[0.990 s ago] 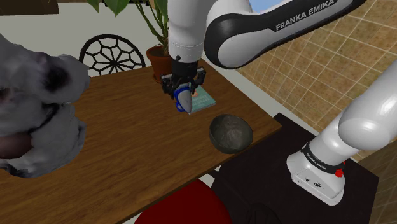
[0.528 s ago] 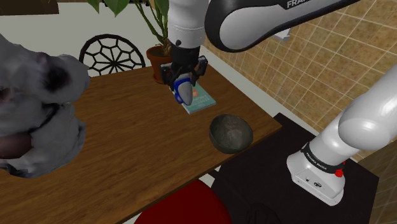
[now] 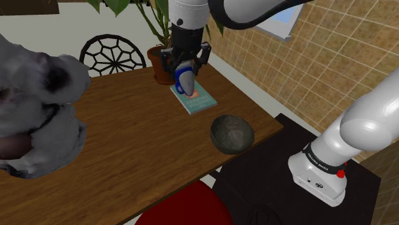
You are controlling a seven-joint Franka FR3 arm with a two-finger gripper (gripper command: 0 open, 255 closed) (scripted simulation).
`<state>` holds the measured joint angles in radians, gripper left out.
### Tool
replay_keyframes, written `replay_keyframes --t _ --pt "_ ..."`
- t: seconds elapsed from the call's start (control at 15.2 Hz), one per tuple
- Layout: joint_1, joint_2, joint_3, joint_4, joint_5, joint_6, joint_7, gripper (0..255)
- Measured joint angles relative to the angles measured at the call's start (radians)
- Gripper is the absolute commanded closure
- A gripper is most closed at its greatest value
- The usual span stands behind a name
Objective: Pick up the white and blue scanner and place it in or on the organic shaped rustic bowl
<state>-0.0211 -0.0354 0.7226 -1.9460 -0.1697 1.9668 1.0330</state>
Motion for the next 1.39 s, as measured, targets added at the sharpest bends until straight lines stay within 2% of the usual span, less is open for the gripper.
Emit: replay_keyframes --t 0.13,0.33,0.53,0.73,1.06,1.39 --pt "0.000 -0.026 -0.003 -0.003 0.019 -0.016 -0.013 255" --pt "0.003 -0.164 -0.036 -0.102 0.112 -0.018 -0.082 255" --pt "0.034 -0.321 -0.088 -0.208 0.203 -0.040 -0.151 255" --pt "0.073 -0.456 -0.146 -0.297 0.262 -0.074 -0.207 255" --pt "0.134 -0.638 -0.217 -0.403 0.311 -0.146 -0.259 255" --pt "0.151 -0.669 -0.213 -0.482 0.329 -0.099 -0.259 255"
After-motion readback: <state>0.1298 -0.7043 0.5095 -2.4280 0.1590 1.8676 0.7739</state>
